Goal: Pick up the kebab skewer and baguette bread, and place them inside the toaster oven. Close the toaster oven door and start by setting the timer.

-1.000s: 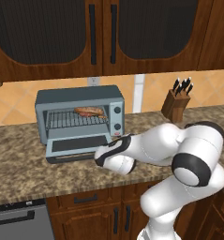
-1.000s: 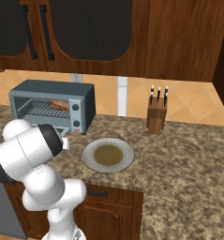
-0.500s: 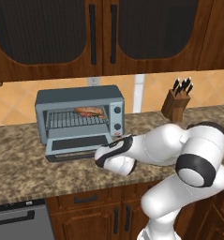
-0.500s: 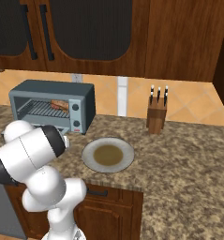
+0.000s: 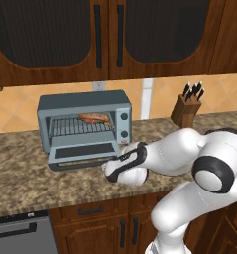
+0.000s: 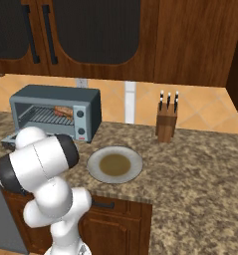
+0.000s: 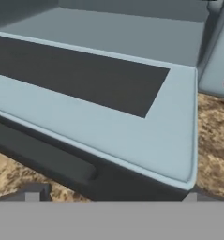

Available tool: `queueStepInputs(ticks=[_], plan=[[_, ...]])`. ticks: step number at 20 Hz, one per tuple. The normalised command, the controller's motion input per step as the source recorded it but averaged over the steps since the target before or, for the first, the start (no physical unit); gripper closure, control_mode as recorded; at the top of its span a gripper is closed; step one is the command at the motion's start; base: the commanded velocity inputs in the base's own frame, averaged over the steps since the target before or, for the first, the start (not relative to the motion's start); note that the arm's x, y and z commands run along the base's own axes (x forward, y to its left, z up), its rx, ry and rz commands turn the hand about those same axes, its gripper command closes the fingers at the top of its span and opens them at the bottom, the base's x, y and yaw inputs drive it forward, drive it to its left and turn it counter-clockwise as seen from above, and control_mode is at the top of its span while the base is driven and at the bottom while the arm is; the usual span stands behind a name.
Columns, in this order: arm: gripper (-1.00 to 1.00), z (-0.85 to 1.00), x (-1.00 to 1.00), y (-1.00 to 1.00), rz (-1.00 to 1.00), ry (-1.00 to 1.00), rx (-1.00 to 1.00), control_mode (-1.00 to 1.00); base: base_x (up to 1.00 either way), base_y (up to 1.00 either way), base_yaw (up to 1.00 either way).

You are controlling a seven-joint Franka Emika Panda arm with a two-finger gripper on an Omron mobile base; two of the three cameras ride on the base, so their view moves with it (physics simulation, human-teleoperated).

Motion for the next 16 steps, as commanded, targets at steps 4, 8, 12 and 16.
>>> queueStepInputs(ticks=[4, 8, 12, 16], plan=[[-1.0, 0.55, 0.41, 0.03, 0.0, -0.14, 0.0, -1.0, 0.0, 0.0, 0.0], [-1.0, 0.56, 0.36, 0.02, 0.0, -0.16, 0.0, -1.0, 0.0, 0.0, 0.0], [-1.0, 0.64, 0.36, 0.0, 0.0, -0.17, 0.0, -1.0, 0.0, 0.0, 0.0], [-1.0, 0.68, 0.36, 0.0, 0.0, -0.19, 0.0, -1.0, 0.0, 0.0, 0.0]])
